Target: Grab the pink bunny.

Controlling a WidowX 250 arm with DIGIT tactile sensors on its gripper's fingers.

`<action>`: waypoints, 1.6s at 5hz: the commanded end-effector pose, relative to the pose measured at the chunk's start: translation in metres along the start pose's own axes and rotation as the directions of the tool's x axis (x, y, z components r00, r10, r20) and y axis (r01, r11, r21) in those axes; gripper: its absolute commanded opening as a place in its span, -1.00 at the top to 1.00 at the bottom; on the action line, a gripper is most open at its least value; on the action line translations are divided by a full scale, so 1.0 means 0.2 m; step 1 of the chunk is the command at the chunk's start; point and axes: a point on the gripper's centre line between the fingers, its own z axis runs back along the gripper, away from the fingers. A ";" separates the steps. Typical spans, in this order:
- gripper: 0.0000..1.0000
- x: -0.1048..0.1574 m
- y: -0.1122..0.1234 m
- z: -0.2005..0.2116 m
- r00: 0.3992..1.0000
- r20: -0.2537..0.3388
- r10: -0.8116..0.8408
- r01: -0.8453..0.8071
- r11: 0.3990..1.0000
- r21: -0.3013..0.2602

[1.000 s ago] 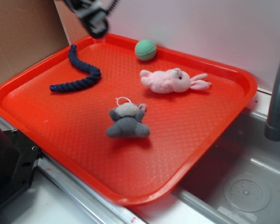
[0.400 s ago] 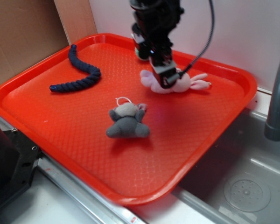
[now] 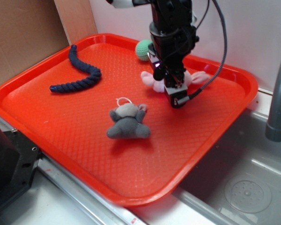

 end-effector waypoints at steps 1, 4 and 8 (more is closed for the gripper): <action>1.00 0.02 0.06 -0.01 0.999 0.028 0.024 -0.023 0.999 -0.036; 1.00 -0.21 0.18 0.42 0.957 -0.024 0.290 -0.291 0.953 -0.083; 1.00 -0.75 0.21 0.68 0.827 -0.105 0.553 -0.558 0.829 -0.032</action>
